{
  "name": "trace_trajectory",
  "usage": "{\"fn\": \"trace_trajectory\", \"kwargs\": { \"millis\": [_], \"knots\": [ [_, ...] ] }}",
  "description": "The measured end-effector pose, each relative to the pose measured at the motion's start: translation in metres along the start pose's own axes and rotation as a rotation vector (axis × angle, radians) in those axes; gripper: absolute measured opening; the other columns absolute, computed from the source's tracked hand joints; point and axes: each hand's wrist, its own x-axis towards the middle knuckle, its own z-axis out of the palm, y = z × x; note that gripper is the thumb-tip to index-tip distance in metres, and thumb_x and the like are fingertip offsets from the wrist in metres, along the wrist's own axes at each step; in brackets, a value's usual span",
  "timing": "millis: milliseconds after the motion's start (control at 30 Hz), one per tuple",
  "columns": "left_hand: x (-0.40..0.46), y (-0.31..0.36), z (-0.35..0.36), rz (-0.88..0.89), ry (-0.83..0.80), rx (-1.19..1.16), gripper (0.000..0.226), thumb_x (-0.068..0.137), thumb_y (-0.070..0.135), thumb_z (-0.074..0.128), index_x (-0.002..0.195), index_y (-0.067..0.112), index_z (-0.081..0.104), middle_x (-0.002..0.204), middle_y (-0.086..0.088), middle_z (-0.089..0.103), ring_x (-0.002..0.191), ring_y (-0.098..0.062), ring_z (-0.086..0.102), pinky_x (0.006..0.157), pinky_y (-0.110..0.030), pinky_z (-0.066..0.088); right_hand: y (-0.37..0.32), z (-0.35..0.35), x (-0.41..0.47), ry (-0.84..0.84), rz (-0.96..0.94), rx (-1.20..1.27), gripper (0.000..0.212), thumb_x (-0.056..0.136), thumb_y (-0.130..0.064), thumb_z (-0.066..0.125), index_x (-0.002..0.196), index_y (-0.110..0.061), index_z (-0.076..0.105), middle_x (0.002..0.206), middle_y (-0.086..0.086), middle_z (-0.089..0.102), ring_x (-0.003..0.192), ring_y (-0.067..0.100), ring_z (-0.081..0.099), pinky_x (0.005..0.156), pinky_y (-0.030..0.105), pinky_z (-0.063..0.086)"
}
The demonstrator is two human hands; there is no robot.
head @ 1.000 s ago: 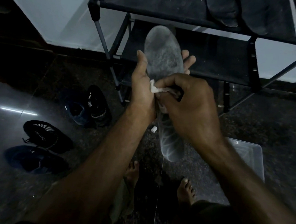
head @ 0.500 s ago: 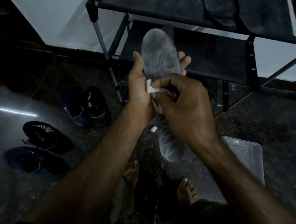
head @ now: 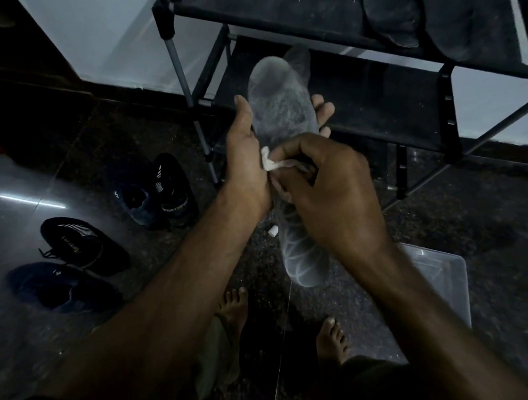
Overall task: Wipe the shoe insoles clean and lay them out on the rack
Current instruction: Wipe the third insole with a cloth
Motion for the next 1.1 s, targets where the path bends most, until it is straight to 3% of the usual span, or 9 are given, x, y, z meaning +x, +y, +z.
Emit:
{"fn": "trace_trajectory", "kwargs": {
  "millis": [133, 367, 567, 667, 833, 900, 967, 1033, 1100],
  "knots": [
    [0.0, 0.0, 0.0, -0.029, -0.012, -0.059, 0.082, 0.097, 0.065, 0.025, 0.135, -0.004, 0.044, 0.133, -0.024, 0.052, 0.125, -0.035, 0.052, 0.106, -0.046, 0.042, 0.017, -0.004, 0.006, 0.102, -0.034, -0.189, 0.007, 0.091, -0.01, 0.066, 0.096, -0.01, 0.069, 0.096, 0.0, 0.065, 0.088, 0.008, 0.063, 0.077, 0.021, 0.053],
    [0.001, 0.005, 0.002, -0.018, -0.051, -0.044, 0.084, 0.099, 0.064, 0.018, 0.146, -0.004, 0.031, 0.147, -0.024, 0.041, 0.132, -0.03, 0.044, 0.097, -0.045, 0.049, 0.028, -0.018, 0.01, 0.136, 0.01, -0.203, 0.01, 0.087, -0.016, 0.07, 0.096, -0.014, 0.068, 0.099, -0.001, 0.058, 0.087, 0.005, 0.056, 0.074, 0.009, 0.045],
    [0.003, 0.005, -0.001, -0.009, -0.027, -0.056, 0.086, 0.096, 0.066, 0.023, 0.148, -0.002, 0.03, 0.148, -0.027, 0.04, 0.139, -0.037, 0.038, 0.116, -0.048, 0.03, 0.029, -0.02, 0.012, 0.063, 0.099, -0.118, 0.007, 0.087, -0.014, 0.07, 0.09, -0.019, 0.066, 0.086, -0.014, 0.06, 0.077, -0.003, 0.061, 0.065, 0.007, 0.047],
    [0.002, 0.006, -0.003, -0.029, -0.037, -0.006, 0.089, 0.093, 0.071, 0.022, 0.147, 0.002, 0.035, 0.148, -0.026, 0.04, 0.138, -0.037, 0.039, 0.116, -0.05, 0.03, 0.032, -0.023, 0.014, 0.139, 0.118, -0.045, 0.007, 0.087, -0.012, 0.07, 0.091, -0.017, 0.068, 0.087, -0.008, 0.067, 0.074, -0.001, 0.064, 0.062, 0.009, 0.049],
    [-0.001, -0.01, 0.002, -0.025, 0.087, 0.157, 0.071, 0.1, 0.06, 0.023, 0.129, 0.004, 0.055, 0.126, -0.02, 0.062, 0.116, -0.032, 0.06, 0.104, -0.046, 0.046, 0.038, -0.028, 0.017, 0.302, 0.153, 0.088, 0.014, 0.087, -0.008, 0.07, 0.085, -0.021, 0.066, 0.085, -0.006, 0.069, 0.075, 0.003, 0.067, 0.068, 0.017, 0.055],
    [-0.004, -0.015, 0.008, -0.032, 0.08, 0.181, 0.069, 0.102, 0.056, 0.024, 0.128, -0.001, 0.053, 0.126, -0.023, 0.061, 0.117, -0.033, 0.06, 0.105, -0.046, 0.045, 0.038, -0.026, 0.015, 0.269, 0.084, -0.04, 0.013, 0.087, -0.007, 0.068, 0.083, -0.019, 0.068, 0.082, -0.008, 0.064, 0.074, 0.0, 0.062, 0.069, 0.01, 0.05],
    [-0.008, -0.013, 0.013, -0.046, 0.113, 0.201, 0.068, 0.103, 0.054, 0.023, 0.118, -0.002, 0.059, 0.11, -0.022, 0.069, 0.102, -0.029, 0.068, 0.092, -0.041, 0.055, 0.039, -0.024, 0.013, 0.213, -0.005, -0.234, 0.006, 0.089, -0.009, 0.065, 0.086, -0.011, 0.069, 0.082, -0.002, 0.06, 0.077, 0.002, 0.054, 0.073, 0.007, 0.043],
    [-0.008, -0.011, 0.011, -0.036, 0.112, 0.23, 0.068, 0.104, 0.051, 0.021, 0.101, 0.0, 0.067, 0.09, -0.017, 0.074, 0.082, -0.024, 0.073, 0.073, -0.034, 0.061, 0.039, -0.024, 0.014, 0.167, -0.062, -0.36, 0.009, 0.091, -0.014, 0.063, 0.09, -0.007, 0.068, 0.087, 0.005, 0.06, 0.082, 0.012, 0.052, 0.073, 0.016, 0.043],
    [-0.006, -0.008, 0.008, -0.023, 0.105, 0.24, 0.067, 0.104, 0.05, 0.022, 0.101, 0.001, 0.067, 0.089, -0.014, 0.074, 0.081, -0.023, 0.073, 0.073, -0.032, 0.061, 0.036, -0.029, 0.016, 0.105, -0.081, -0.366, 0.016, 0.09, -0.022, 0.065, 0.09, -0.006, 0.068, 0.086, 0.006, 0.061, 0.084, 0.015, 0.052, 0.072, 0.023, 0.043]
  ]
}}
